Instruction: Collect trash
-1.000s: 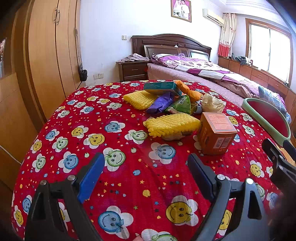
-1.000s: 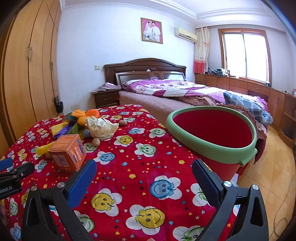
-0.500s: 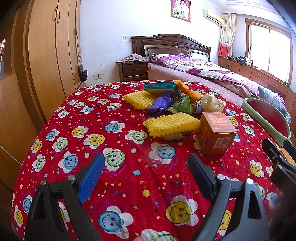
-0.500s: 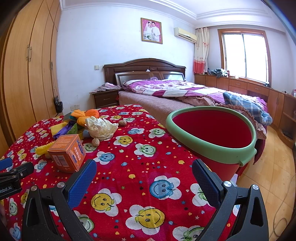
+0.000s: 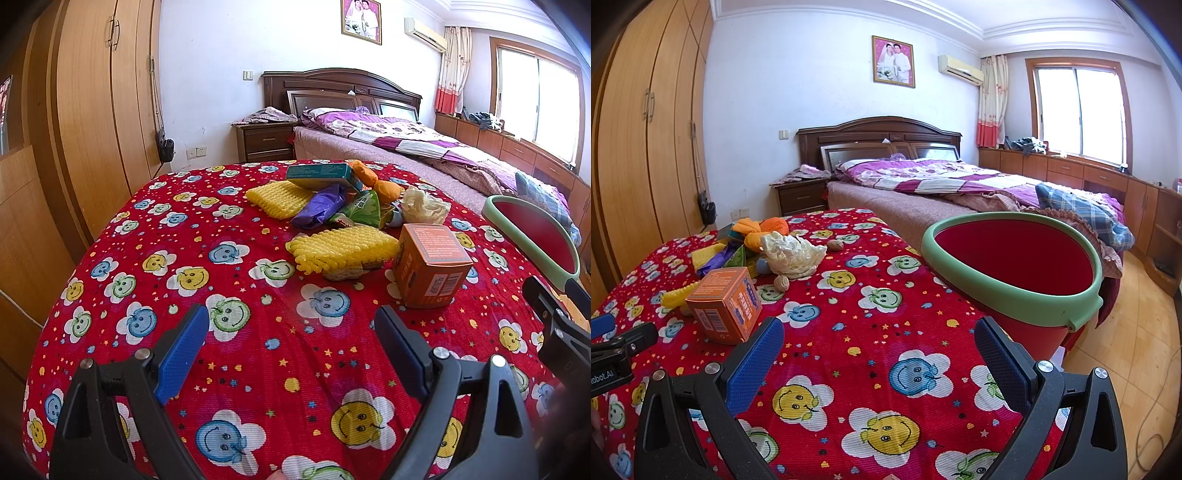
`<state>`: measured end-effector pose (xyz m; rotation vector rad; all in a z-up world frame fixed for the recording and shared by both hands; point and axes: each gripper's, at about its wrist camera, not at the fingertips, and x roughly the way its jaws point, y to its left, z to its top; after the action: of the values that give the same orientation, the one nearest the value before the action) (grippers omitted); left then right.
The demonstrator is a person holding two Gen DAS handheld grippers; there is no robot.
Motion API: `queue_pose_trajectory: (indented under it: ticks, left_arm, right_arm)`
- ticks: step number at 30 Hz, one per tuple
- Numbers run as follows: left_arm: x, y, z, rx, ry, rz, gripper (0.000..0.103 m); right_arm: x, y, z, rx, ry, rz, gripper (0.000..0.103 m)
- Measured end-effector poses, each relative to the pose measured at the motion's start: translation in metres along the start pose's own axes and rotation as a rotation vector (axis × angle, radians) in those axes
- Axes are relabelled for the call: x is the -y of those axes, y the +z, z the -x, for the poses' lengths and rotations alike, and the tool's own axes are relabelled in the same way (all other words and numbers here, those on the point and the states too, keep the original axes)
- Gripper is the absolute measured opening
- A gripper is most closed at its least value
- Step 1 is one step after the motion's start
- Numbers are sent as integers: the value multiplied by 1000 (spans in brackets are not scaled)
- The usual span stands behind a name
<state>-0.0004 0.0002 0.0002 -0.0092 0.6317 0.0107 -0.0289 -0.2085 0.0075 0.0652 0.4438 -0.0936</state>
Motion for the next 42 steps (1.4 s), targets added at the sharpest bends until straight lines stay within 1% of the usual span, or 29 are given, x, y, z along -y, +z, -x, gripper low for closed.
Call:
queue_pose_trajectory:
  ticks: [30, 35, 42]
  left_arm:
    - [0, 0, 0, 0, 0, 1, 91]
    - [0, 3, -1, -25, -19, 16, 91]
    - [-7, 25, -18, -82, -55, 33, 88]
  right_arm:
    - [-1, 0, 0, -2, 0, 2, 102]
    - [3, 2, -2, -31, 17, -12, 102]
    - [3, 3, -4, -60, 36, -10, 102]
